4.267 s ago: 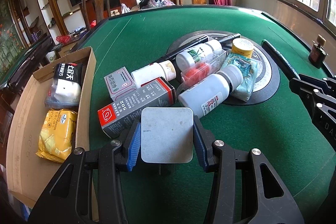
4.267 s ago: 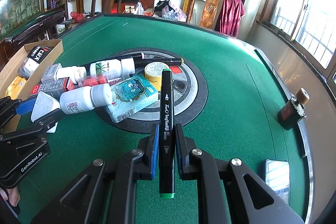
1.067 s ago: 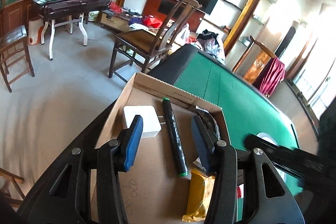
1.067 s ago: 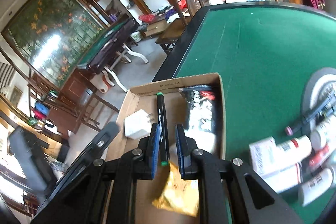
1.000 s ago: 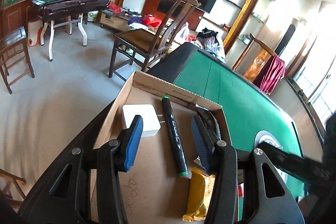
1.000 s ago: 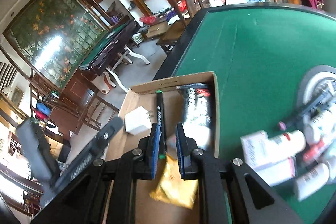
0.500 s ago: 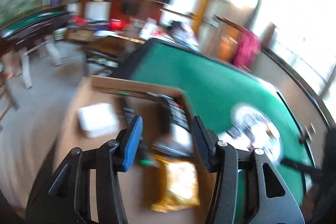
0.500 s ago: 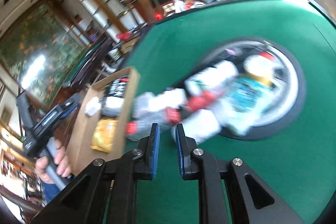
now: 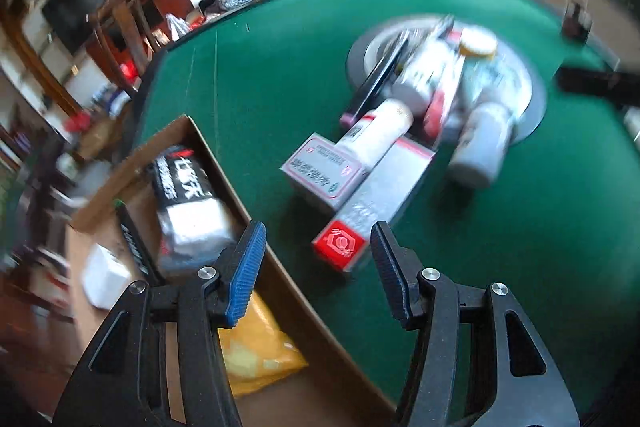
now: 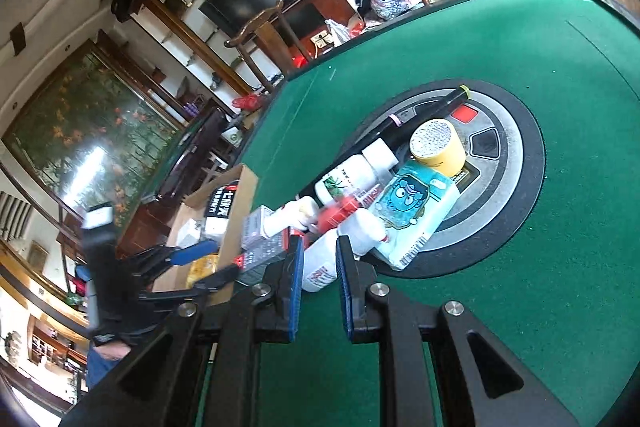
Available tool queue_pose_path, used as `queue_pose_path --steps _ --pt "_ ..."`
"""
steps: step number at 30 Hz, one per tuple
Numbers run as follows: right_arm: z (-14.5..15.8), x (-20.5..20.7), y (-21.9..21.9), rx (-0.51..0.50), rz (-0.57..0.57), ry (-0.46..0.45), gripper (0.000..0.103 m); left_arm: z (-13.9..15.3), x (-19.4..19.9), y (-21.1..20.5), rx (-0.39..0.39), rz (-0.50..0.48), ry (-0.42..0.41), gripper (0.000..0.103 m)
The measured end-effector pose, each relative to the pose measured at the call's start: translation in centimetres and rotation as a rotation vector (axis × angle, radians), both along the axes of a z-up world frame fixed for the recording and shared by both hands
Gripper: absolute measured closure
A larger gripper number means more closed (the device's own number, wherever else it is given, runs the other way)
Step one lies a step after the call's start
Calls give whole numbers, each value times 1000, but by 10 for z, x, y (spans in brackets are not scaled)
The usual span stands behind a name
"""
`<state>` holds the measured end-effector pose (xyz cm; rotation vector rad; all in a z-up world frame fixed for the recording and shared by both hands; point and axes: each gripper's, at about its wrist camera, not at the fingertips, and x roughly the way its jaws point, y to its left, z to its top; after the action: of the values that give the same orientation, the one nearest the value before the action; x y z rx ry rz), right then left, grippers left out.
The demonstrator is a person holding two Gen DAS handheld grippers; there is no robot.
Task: Organize objects
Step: 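Move the left gripper to the white glue box and grasp it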
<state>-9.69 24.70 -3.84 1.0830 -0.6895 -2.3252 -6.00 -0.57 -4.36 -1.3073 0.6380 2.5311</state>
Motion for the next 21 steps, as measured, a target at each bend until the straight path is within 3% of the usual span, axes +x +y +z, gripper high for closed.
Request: queue_pose_path --steps 6,10,14,21 --pt "-3 1 -1 -33 4 -13 87 -1 -7 0 -38 -47 -39 45" --pt "-4 5 -1 -62 19 -19 87 -4 -7 6 18 -148 -128 45" --pt "-4 6 -2 -66 23 -19 87 -14 -13 21 -109 -151 -124 45" --pt "-3 6 -4 -65 31 -23 87 -23 -24 30 -126 -164 -175 45"
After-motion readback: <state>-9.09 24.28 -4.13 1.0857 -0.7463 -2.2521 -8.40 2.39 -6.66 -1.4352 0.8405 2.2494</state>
